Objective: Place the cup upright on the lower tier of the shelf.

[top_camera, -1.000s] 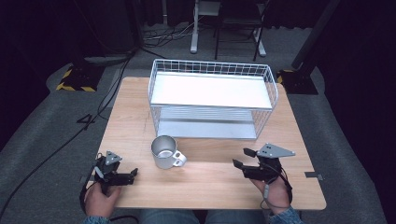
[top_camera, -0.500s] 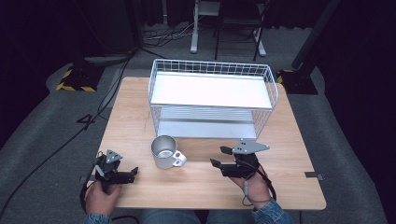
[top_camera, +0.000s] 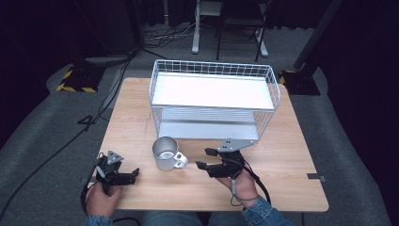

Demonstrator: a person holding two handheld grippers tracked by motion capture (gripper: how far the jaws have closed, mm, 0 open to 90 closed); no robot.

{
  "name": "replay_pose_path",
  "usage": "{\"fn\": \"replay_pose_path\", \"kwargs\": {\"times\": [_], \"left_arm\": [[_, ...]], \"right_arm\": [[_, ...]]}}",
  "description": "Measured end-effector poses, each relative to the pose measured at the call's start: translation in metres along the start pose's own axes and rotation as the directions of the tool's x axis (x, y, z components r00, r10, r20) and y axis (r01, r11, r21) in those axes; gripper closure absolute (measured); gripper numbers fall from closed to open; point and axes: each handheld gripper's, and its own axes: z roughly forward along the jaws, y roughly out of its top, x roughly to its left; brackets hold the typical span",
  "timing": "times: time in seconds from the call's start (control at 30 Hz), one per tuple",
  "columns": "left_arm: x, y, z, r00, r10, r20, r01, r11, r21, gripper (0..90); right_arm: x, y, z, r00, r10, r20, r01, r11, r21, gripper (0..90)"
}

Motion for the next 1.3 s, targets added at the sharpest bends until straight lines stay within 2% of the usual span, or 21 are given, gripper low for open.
{"fn": "replay_pose_path", "kwargs": {"times": [0.17, 0.3, 0.4, 0.7, 1.0, 1.2, 1.3], "left_arm": [[0.0, 0.0, 0.0, 1.0, -0.001, -0.001, 0.001, 1.0, 0.0, 1.3], [0.0, 0.0, 0.0, 1.0, -0.001, -0.001, 0.001, 1.0, 0.0, 1.3], [0.0, 0.0, 0.0, 1.0, -0.001, -0.001, 0.001, 1.0, 0.0, 1.3], [0.0, 0.001, 0.0, 1.0, -0.002, -0.001, 0.002, 1.0, -0.001, 1.3], [0.0, 0.001, 0.0, 1.0, -0.001, -0.001, 0.001, 1.0, -0.001, 1.3], [0.0, 0.001, 0.001, 1.0, -0.003, -0.002, 0.003, 1.0, -0.001, 1.3], [0.0, 0.001, 0.001, 1.0, -0.003, -0.002, 0.003, 1.0, -0.001, 1.3]], "right_arm": [[0.005, 0.001, 0.014, 0.9998, -0.01, -0.016, 0.01, 1.0, 0.017, 38.5], [0.012, 0.004, 0.026, 0.9986, -0.034, -0.04, 0.034, 0.999, 0.001, 38.9], [0.013, 0.005, 0.041, 0.9979, -0.049, -0.042, 0.051, 0.998, 0.041, 41.8], [0.012, 0.005, 0.063, 0.9974, -0.056, -0.044, 0.059, 0.995, 0.08, 51.3], [0.014, 0.006, 0.076, 0.9952, -0.089, -0.039, 0.094, 0.989, 0.116, 63.0], [0.015, 0.006, 0.077, 0.9956, -0.087, -0.034, 0.09, 0.991, 0.1, 67.5], [0.015, 0.006, 0.077, 0.994, -0.106, -0.029, 0.108, 0.989, 0.099, 69.8]]}}
